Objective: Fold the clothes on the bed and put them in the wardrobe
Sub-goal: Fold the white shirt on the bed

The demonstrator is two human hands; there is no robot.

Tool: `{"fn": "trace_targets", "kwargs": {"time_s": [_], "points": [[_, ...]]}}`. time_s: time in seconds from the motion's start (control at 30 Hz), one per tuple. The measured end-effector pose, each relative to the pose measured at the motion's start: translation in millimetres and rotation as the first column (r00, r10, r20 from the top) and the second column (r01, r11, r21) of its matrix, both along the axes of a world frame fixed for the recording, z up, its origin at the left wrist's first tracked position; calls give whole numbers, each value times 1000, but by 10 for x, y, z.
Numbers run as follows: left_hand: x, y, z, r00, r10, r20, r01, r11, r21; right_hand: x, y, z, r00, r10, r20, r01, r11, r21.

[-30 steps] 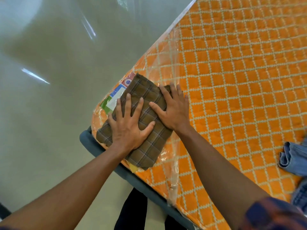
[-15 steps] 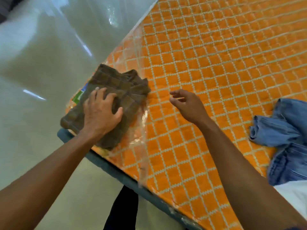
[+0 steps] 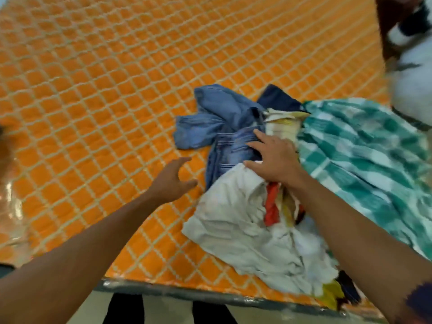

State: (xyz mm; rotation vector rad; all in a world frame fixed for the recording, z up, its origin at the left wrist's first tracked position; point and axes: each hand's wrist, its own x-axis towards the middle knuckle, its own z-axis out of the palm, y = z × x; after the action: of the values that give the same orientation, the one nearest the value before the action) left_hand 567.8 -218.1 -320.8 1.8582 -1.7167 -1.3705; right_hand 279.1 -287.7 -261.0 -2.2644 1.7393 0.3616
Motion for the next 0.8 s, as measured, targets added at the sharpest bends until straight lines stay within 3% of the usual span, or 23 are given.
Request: {"fn": "trace_targets", "kwargs": {"time_s": [0.1, 0.23, 0.33, 0.43, 0.53, 0.63, 0.73, 0.8], "points": [[-649, -66, 69, 977, -59, -206, 87, 988, 129, -157, -26, -47, 977, -58, 203, 60, 998, -7], [-1101, 40, -26, 979, -181, 92, 174, 982, 73, -249, 241, -56, 892, -140, 430, 172, 984, -36], [-1084, 242, -14, 989, -84, 125, 86, 996, -16, -293, 657, -117, 893, -116, 435, 170, 982, -87], [-994, 390, 78, 999, 33, 15, -32, 998, -47, -384, 987, -264, 910, -38, 413, 153, 957, -248], [-811, 447, 189, 958, 248, -145, -251, 968, -6, -320, 1049, -301, 895, -40, 444, 233, 891, -389], [-632, 490, 380, 809, 473, -348, -477, 875, 81, -71, 903, -168, 828, -30, 559, 322, 843, -430], [-417, 446, 583, 544, 724, -424, -740, 652, 164, 180, 694, -24, 756, -61, 652, 364, 867, -340], [-193, 453, 738, 389, 799, -460, -835, 517, 192, 409, 588, 170, 702, -41, 711, 279, 935, -221]]}}
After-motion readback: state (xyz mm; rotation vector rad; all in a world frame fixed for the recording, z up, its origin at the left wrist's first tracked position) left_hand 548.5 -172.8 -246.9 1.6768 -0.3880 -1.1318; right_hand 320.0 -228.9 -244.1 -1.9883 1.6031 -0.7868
